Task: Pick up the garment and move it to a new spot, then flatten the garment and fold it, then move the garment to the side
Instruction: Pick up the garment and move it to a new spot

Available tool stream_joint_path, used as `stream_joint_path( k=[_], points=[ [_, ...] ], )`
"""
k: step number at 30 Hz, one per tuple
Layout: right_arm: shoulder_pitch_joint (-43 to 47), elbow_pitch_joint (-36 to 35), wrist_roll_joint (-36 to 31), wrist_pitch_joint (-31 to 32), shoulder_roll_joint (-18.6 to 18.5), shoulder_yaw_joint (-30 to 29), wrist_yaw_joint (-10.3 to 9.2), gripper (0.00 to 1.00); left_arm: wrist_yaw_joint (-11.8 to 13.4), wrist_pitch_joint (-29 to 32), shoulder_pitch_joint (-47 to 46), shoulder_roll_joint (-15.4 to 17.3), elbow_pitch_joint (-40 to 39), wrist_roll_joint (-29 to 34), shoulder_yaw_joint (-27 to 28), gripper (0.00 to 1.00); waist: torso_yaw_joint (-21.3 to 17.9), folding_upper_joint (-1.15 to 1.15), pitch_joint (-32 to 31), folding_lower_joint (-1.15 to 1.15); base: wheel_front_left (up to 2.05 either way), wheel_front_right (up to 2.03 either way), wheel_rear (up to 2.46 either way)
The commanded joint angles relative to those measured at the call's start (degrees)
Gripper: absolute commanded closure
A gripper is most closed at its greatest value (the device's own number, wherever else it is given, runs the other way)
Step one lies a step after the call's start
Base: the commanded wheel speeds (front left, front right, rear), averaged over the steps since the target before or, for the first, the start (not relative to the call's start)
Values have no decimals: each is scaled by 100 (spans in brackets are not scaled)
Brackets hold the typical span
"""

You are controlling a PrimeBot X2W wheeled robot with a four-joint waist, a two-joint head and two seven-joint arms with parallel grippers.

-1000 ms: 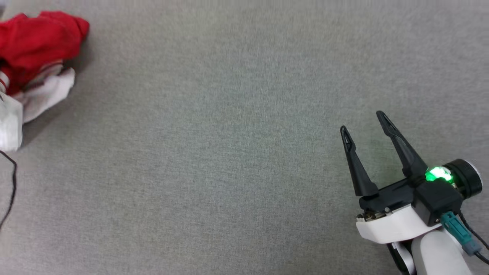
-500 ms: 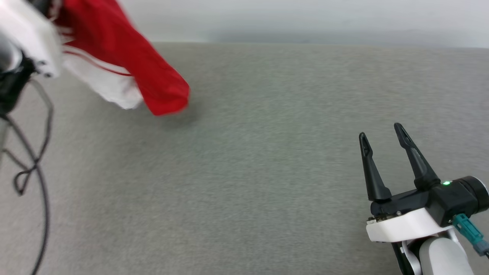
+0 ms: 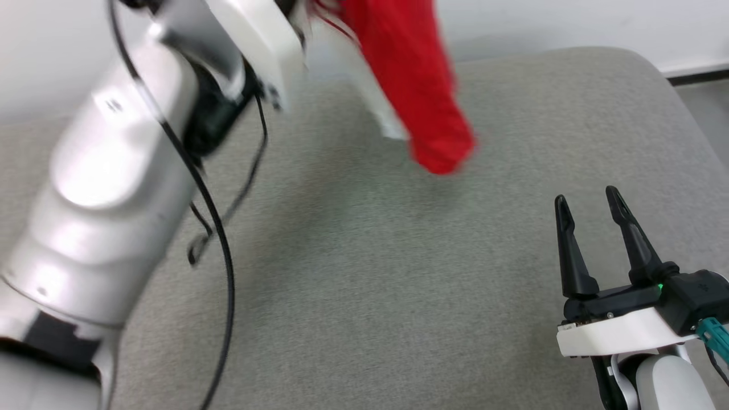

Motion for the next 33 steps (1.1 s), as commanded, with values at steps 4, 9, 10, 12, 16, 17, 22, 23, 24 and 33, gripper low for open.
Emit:
stream_joint_path(
  k=[4,9,10,12,16,17,22,23,24,33],
  points=[
    [42,5,53,-14,24,-14,-4,0,-50,-189,831,33,238,-73,-378,100,-159,0,76,1,0,0,0],
    [73,45,-4,-14,24,-32,-4,0,-80,-245,2079,335,547,-104,-1208,100,-136,0,157,1,0,0,0],
    [63,61,-23,-14,23,-5,-4,0,-82,-275,2251,419,610,-88,-1407,100,-117,0,176,1,0,0,0],
    [32,81,-61,-14,22,28,-4,0,-84,-365,2506,577,752,-5,-1786,100,-63,0,217,1,0,0,0],
    [-13,123,-132,-14,21,40,-4,0,-81,-612,2710,715,1075,163,-2358,9,89,0,253,1,0,0,0],
    [-19,136,-160,-14,22,45,-4,0,-81,-659,2701,709,1166,177,-2461,0,135,0,249,1,0,0,0],
    [16,213,-227,-14,21,43,-4,0,-77,-1144,2530,560,1556,309,-2613,0,385,0,143,1,0,0,0],
    [43,228,-235,-14,21,38,-4,0,-76,-1245,2509,513,1621,319,-2603,0,442,0,102,1,0,0,0],
    [72,246,-230,-14,21,31,-4,0,-65,-1346,2483,473,1680,323,-2583,0,497,0,57,1,0,0,0],
    [302,328,-378,-14,21,-165,-4,0,397,-1928,2553,483,1401,135,-1892,0,1065,0,-421,1,0,0,0]
  ],
)
